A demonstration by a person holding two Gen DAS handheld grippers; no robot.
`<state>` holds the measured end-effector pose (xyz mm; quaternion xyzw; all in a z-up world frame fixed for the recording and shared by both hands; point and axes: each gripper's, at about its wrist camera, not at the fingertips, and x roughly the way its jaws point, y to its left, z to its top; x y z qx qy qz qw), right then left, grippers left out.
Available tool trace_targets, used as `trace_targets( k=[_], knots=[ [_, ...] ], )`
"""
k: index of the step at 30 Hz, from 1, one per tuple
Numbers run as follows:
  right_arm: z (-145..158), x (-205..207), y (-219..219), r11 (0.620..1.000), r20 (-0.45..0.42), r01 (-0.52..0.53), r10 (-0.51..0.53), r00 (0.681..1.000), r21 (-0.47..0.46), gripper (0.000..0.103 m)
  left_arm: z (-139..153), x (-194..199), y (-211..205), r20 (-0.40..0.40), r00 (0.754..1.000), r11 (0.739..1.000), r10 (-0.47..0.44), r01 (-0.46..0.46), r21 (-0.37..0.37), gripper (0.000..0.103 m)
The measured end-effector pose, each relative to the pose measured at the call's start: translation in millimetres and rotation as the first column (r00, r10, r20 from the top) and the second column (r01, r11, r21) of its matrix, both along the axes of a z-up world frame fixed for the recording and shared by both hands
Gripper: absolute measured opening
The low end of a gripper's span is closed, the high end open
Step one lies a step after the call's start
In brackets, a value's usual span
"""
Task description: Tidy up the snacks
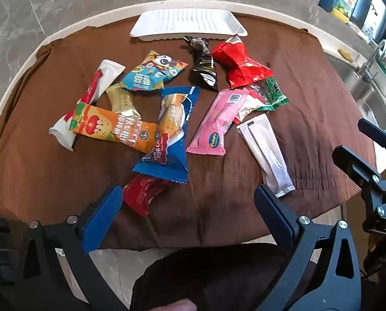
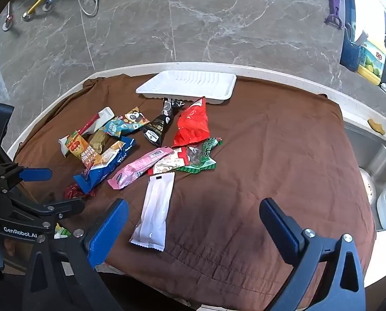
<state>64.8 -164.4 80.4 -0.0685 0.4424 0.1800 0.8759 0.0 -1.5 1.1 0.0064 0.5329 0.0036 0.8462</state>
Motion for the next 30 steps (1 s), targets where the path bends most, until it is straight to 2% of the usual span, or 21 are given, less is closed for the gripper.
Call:
trace_targets(
  k=[3,4,9,30],
  knots=[
    [2.5,5.2,1.7,1.0,-0.024,0.001,-0.001,1.0,-0.002,0.103,-0.2,-4.2,1.9,0.013,1.0,1.0,0.0,0.0,-0.024,0.103],
    [3.8,3.4,2.8,1.0,-0.005,-0.001,0.001,1.0,-0.002,0.103,-0.5,-0.5,4.0,-0.005,1.0,0.999,0.002,-0.002,-0.036,0.103],
    [3.1,0.9,1.8,1.0,0.006,0.0,0.0,1.0,0.012,0.103,6.2,-3.9,-0.8,0.022,1.0,1.0,0.003,-0.003,0.002,0.103],
    [1.8,3.6,1.1,1.0,0.002,0.012,-0.012,1.0,0.026,0.103,10.5,-3.7,-0.3,0.028,1.0,1.0,-0.005,0.004,0.01,0.103]
  ],
)
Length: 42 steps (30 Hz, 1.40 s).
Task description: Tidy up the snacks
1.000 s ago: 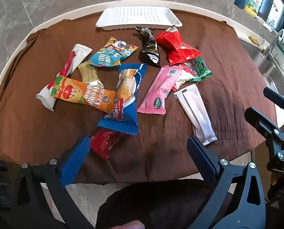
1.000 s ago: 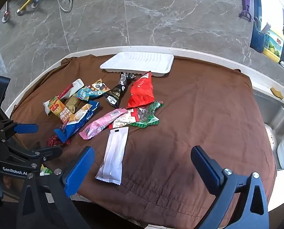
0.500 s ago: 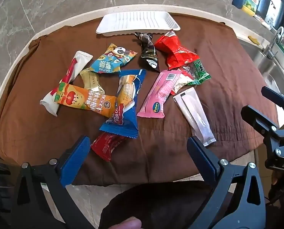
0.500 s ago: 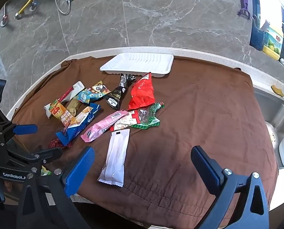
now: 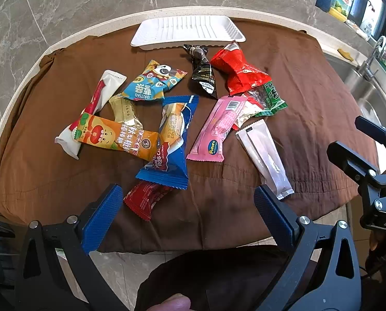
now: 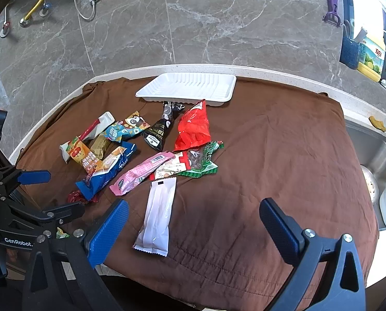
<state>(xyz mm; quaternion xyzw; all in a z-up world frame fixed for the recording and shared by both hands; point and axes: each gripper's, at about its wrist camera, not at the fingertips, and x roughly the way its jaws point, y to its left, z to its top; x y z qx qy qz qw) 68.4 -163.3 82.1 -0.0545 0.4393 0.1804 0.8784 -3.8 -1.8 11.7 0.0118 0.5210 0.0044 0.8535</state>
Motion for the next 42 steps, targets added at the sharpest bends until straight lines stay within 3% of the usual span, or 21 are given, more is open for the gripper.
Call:
trace_targets(
  k=[42],
  knots=[
    [-7.1,7.8,4.8,1.0,-0.052,0.0,0.001,0.999,0.023,0.103,-3.8,9.4,-6.1,-0.009,1.0,1.0,-0.018,0.019,0.01,0.103]
  ],
)
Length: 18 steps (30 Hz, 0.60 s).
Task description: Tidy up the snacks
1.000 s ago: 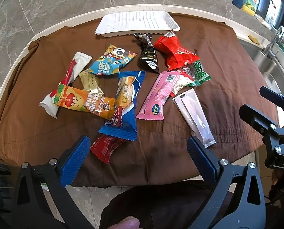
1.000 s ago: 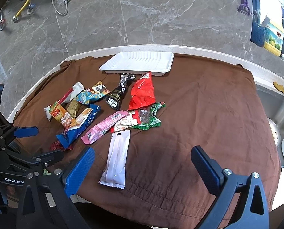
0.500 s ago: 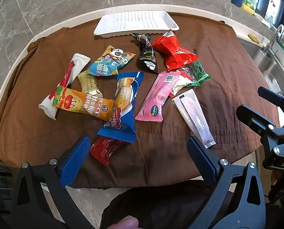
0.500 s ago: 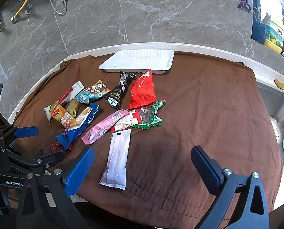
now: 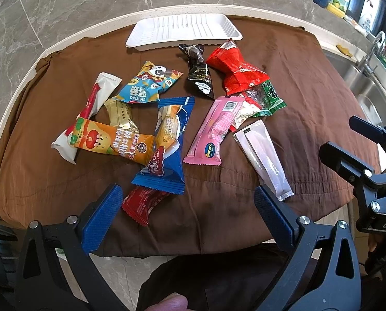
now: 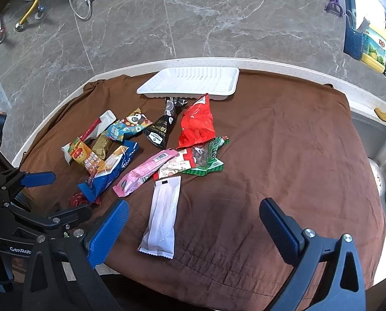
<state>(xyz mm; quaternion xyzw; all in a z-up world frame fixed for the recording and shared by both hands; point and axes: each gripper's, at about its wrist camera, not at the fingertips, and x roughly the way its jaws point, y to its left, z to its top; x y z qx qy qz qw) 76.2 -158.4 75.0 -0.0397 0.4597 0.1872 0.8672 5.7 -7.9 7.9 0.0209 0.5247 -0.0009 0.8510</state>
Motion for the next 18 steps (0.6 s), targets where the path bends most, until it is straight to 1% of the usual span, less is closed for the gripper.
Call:
trace_targets(
  k=[18],
  knots=[
    [1.5,-0.2,2.6,1.0,-0.003,-0.002,0.002,1.0,0.003,0.103,-1.4,1.1,-2.4,-0.011,1.0,1.0,-0.005,0.005,0.005,0.103]
  ],
)
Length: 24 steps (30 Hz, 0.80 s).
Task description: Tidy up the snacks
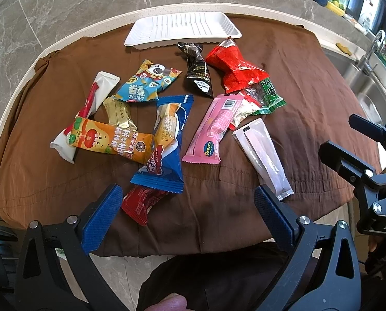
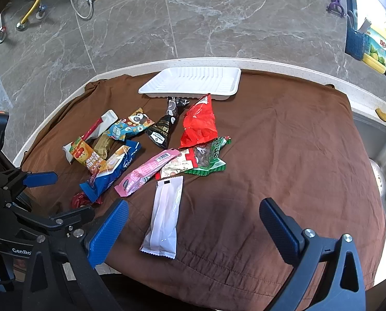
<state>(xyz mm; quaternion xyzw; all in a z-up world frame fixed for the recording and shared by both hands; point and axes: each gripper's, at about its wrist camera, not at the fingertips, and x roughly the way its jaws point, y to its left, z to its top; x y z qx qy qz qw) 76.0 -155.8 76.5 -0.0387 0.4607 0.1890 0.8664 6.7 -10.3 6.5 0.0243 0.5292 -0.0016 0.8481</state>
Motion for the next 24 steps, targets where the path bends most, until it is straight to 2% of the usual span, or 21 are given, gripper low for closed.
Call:
trace_targets(
  k=[13,19,24],
  knots=[
    [-4.9,1.4,-1.8,1.0,-0.01,0.008,-0.008,1.0,0.004,0.103,-7.1,5.0,11.2,-0.034,0.999,0.999,0.037,-0.038,-0.019,0.103],
    [-6.6,10.4,-1.5,1.0,-0.015,0.015,-0.015,1.0,-0.001,0.103,-6.3,14.6,36.4,-0.026,0.996,0.996,0.088,-0.088,-0.006,0.103],
    [-9.5,28.9,5.8,1.0,-0.024,0.026,-0.026,0.999,-0.012,0.103,-3.4,31.4,73.9,-0.012,0.99,0.99,0.139,-0.139,0.014,0.103]
  ],
)
